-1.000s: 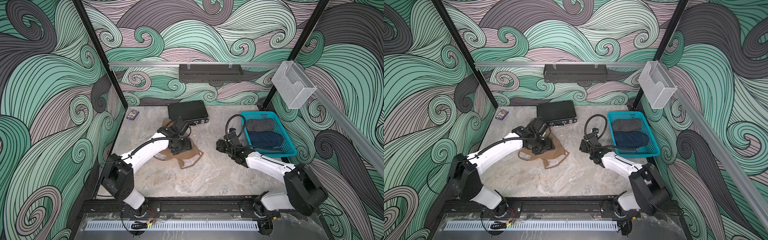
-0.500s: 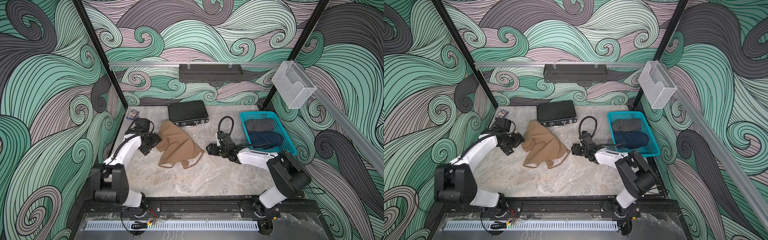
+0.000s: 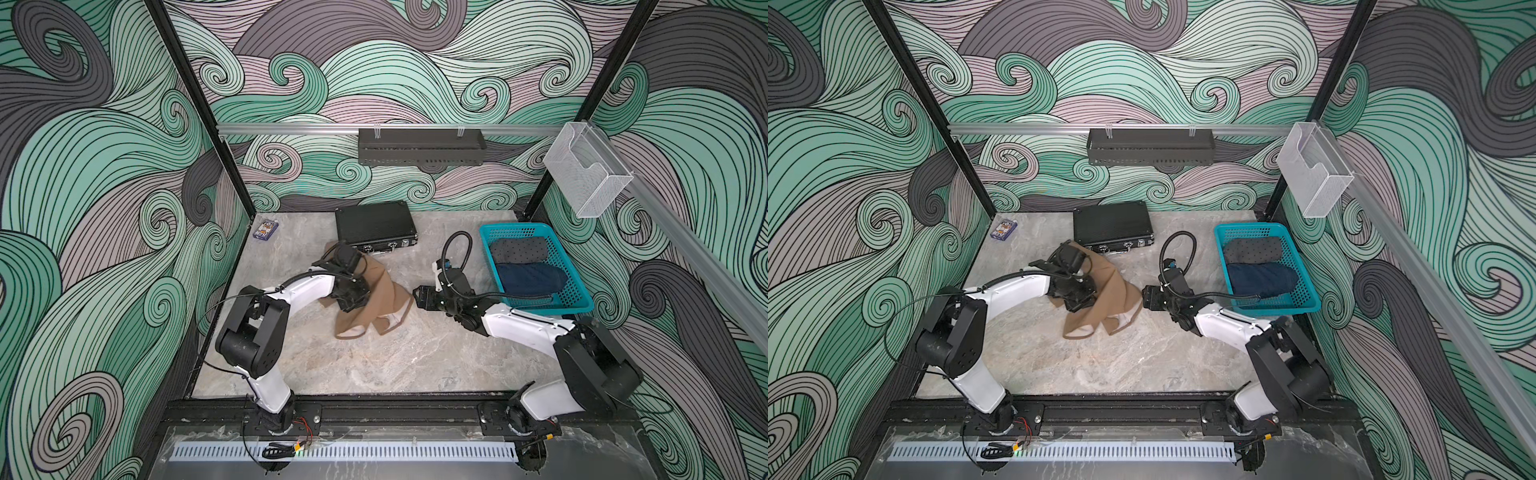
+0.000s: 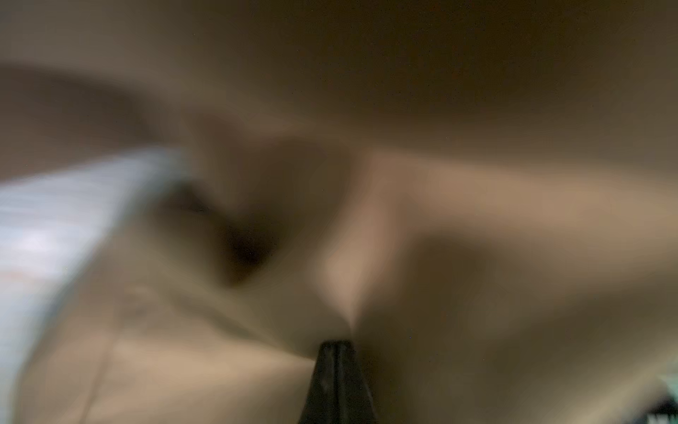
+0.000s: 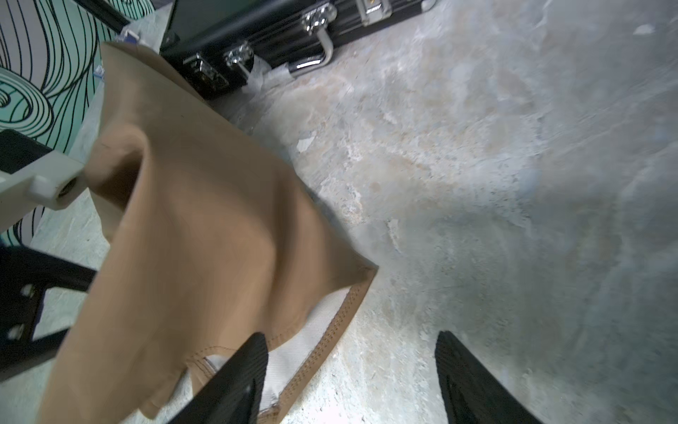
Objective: Roll up the skirts
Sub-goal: Flatten out the skirt at the center of the board.
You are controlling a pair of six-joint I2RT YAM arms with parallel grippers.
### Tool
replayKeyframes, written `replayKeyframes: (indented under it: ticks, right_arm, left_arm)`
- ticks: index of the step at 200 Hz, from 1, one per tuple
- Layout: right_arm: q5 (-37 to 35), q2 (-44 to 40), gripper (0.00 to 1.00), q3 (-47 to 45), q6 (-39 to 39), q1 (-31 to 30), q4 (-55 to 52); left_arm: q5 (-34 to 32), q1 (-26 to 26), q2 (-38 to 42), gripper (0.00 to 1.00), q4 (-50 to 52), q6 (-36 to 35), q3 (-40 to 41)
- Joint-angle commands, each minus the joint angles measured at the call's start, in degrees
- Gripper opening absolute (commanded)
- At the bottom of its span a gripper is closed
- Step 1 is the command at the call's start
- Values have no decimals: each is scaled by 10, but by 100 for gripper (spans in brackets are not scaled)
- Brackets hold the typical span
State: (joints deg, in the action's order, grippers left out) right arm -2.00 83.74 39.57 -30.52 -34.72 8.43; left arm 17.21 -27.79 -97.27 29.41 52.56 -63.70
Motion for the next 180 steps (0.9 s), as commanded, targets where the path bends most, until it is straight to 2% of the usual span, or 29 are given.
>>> replayKeyframes:
  ticks: [1, 14, 40, 57, 62, 74, 91, 117, 144, 160, 170, 180]
  right_arm:
    - [-67, -31, 74, -25, -13, 11, 0]
    - [-66, -43, 74, -40, -21, 19, 11]
    - [-32, -40, 74, -47, -12, 20, 41]
    - [19, -26, 74, -39, 0, 9, 61]
    - [30, -21, 74, -32, 1, 1, 62]
    - [48, -4, 75, -6, 1, -29, 41]
    - [52, 29, 76, 49, -29, -78, -28]
    - [78, 84, 79, 81, -116, -127, -41]
    - [114, 141, 82, 118, -170, -138, -62]
    - [123, 165, 81, 141, -173, -134, -71]
    - [124, 180, 79, 154, -174, -133, -79]
    - [141, 200, 67, 166, -181, -127, -87]
  left_arm:
    - [8, -55, 49, 0, -24, -49, -40]
    - [17, -56, 78, 0, -24, -78, -46]
    - [-18, -8, 120, 0, 87, -138, -88]
    - [-88, 51, 145, 42, 165, -136, -98]
    - [-104, 74, 152, 51, 175, -127, -89]
    - [-114, 134, 174, 66, 183, -97, -56]
    - [-62, 201, 184, 76, 123, -79, 15]
    - [33, 270, 135, 78, 54, -70, 52]
    - [89, 286, 18, 78, 35, -78, -2]
    - [115, 283, -44, 74, 19, -87, -37]
    - [97, 284, -72, 70, 33, -94, -58]
    - [80, 284, -96, 63, 33, -100, -71]
